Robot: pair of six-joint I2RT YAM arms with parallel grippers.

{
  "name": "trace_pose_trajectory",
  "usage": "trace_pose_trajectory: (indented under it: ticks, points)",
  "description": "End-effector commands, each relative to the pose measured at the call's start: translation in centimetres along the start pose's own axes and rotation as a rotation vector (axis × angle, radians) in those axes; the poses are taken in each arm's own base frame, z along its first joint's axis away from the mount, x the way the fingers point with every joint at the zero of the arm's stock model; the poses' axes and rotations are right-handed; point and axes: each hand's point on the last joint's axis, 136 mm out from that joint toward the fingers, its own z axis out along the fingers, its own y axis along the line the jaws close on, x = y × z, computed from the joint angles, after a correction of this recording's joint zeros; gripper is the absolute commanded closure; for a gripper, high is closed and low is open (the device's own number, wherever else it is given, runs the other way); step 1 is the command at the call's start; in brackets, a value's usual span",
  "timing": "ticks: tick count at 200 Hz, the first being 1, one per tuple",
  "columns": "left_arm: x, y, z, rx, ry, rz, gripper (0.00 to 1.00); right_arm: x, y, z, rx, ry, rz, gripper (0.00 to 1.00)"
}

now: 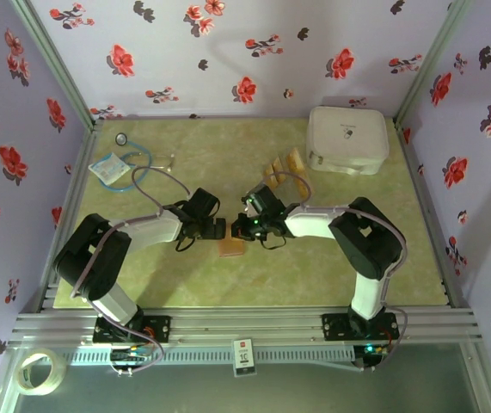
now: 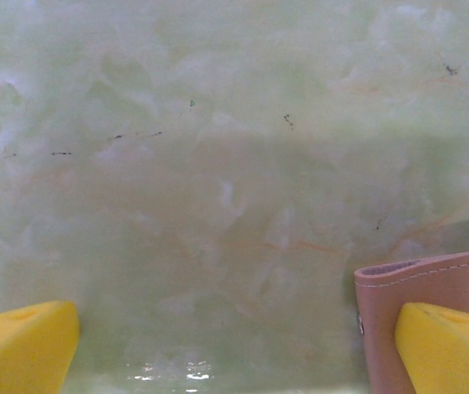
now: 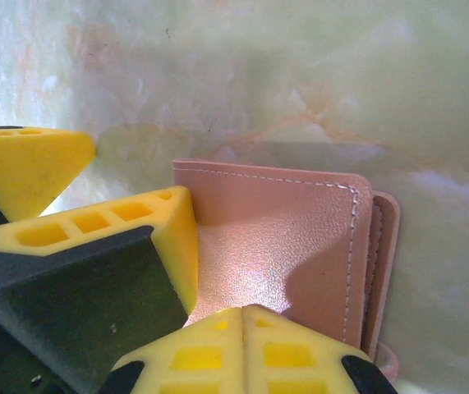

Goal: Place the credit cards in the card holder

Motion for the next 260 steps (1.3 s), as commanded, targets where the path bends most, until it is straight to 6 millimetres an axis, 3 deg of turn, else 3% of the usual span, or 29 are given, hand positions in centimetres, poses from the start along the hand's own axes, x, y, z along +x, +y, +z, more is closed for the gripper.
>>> trace_pose_trajectory:
  ticks: [1,49,107,138,170,218,242,260]
  points:
    - [3.0,1.5,1.4,-0.069,0.093,0.022,0.00,3.2,-3.5,0.5,0.100,0.074,0.065,1.00]
    - [2.9,1.5,1.4,-0.073,0.092,0.022,0.00,5.3,-6.2,1.0,0.150,0.090,0.092,1.00]
    - [2.7,1.3,1.3,-0.070,0.089,0.023,0.00,6.4,-8.2,1.3,0.224,0.112,0.095,1.00]
    - [2.7,1.3,1.3,-0.070,0.089,0.021,0.00,6.4,-8.2,1.4,0.217,0.112,0.099,1.00]
    - [2.4,1.2,1.1,-0.068,0.088,0.022,0.00,5.1,-6.4,1.4,0.183,0.095,0.084,1.00]
    - [0.0,1.0,-0.1,-0.057,0.043,0.007,0.00,1.3,-1.3,0.7,0.120,0.058,0.011,0.61]
    - [-2.6,1.4,-1.6,-0.055,-0.009,-0.013,0.00,-0.9,1.4,-0.6,0.091,0.015,-0.031,0.45]
    - [-4.9,2.0,-3.2,-0.043,-0.062,-0.043,0.00,-2.3,3.5,-2.1,0.062,-0.027,-0.064,0.23]
